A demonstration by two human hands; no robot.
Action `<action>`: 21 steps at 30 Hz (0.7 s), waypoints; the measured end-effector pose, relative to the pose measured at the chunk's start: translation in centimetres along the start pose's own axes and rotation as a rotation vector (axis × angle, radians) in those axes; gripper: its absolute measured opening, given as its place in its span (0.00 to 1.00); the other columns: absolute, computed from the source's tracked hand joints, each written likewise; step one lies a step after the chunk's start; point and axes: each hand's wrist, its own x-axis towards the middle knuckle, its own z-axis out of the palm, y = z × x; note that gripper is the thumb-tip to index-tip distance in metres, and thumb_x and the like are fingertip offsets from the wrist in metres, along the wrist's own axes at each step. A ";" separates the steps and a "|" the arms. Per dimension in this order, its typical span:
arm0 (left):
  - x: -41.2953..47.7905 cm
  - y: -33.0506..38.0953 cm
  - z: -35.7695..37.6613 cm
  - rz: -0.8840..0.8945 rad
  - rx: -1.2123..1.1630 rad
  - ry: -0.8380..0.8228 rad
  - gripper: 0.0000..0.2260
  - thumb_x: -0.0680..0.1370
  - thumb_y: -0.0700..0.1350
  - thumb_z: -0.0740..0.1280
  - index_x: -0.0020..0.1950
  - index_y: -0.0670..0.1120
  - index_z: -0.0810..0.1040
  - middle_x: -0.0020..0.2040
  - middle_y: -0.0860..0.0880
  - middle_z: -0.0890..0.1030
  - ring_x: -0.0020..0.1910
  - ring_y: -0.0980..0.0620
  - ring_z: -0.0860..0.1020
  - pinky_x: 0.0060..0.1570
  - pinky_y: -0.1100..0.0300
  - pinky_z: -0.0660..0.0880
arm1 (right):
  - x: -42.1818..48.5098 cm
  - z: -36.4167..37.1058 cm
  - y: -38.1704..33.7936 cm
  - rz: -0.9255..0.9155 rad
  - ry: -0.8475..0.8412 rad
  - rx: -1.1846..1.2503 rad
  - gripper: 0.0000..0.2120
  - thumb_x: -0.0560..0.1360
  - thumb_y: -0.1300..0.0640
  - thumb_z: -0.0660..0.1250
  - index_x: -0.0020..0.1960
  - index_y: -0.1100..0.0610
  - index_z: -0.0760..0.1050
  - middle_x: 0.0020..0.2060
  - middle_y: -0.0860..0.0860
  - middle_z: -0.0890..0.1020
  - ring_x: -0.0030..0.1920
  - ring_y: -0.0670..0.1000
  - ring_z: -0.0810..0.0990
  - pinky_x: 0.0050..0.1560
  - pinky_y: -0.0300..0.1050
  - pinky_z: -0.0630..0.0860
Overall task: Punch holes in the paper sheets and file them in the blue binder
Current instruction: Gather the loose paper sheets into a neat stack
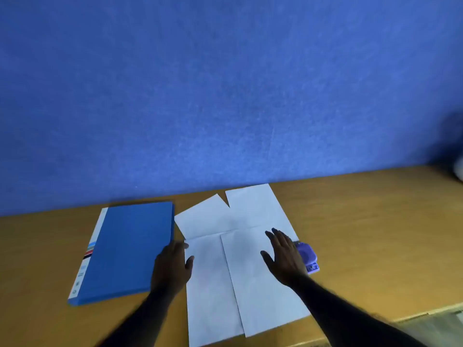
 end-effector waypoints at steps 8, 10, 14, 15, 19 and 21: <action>-5.4 1.3 4.6 -0.168 -0.021 -0.227 0.19 0.76 0.56 0.65 0.65 0.51 0.73 0.62 0.52 0.76 0.60 0.53 0.75 0.56 0.60 0.75 | -4.6 4.0 1.3 0.212 -0.239 -0.009 0.36 0.77 0.42 0.61 0.79 0.51 0.50 0.80 0.52 0.51 0.80 0.53 0.48 0.77 0.49 0.51; -5.7 1.5 5.1 -0.179 -0.018 -0.244 0.21 0.76 0.57 0.65 0.67 0.51 0.70 0.64 0.51 0.74 0.62 0.52 0.73 0.58 0.60 0.74 | -4.4 4.2 1.5 0.222 -0.251 -0.015 0.37 0.77 0.41 0.61 0.79 0.50 0.49 0.80 0.52 0.50 0.80 0.53 0.47 0.77 0.50 0.52; -5.4 1.5 5.6 -0.214 0.047 -0.263 0.23 0.76 0.58 0.64 0.69 0.50 0.67 0.68 0.49 0.71 0.66 0.50 0.71 0.61 0.56 0.72 | -3.5 4.1 1.6 0.257 -0.281 -0.020 0.39 0.76 0.40 0.63 0.80 0.50 0.47 0.80 0.52 0.47 0.80 0.54 0.46 0.77 0.52 0.55; -5.2 1.6 5.6 -0.214 0.091 -0.277 0.24 0.76 0.58 0.64 0.69 0.50 0.67 0.69 0.48 0.70 0.67 0.49 0.70 0.62 0.55 0.72 | -3.2 3.9 1.7 0.266 -0.291 -0.030 0.40 0.76 0.40 0.63 0.80 0.49 0.46 0.80 0.53 0.46 0.80 0.54 0.46 0.76 0.53 0.57; -4.5 2.0 5.9 -0.262 0.151 -0.331 0.26 0.76 0.59 0.64 0.70 0.49 0.64 0.70 0.46 0.68 0.67 0.46 0.69 0.61 0.53 0.71 | -1.8 4.0 1.6 0.299 -0.351 -0.075 0.43 0.75 0.39 0.65 0.80 0.50 0.45 0.80 0.55 0.43 0.80 0.57 0.44 0.76 0.55 0.58; -4.3 2.5 6.0 -0.353 0.113 -0.345 0.29 0.75 0.60 0.65 0.71 0.48 0.62 0.71 0.45 0.67 0.67 0.45 0.69 0.61 0.52 0.72 | -1.4 4.1 1.6 0.316 -0.366 -0.085 0.45 0.74 0.38 0.66 0.80 0.50 0.44 0.80 0.56 0.42 0.80 0.58 0.43 0.76 0.56 0.57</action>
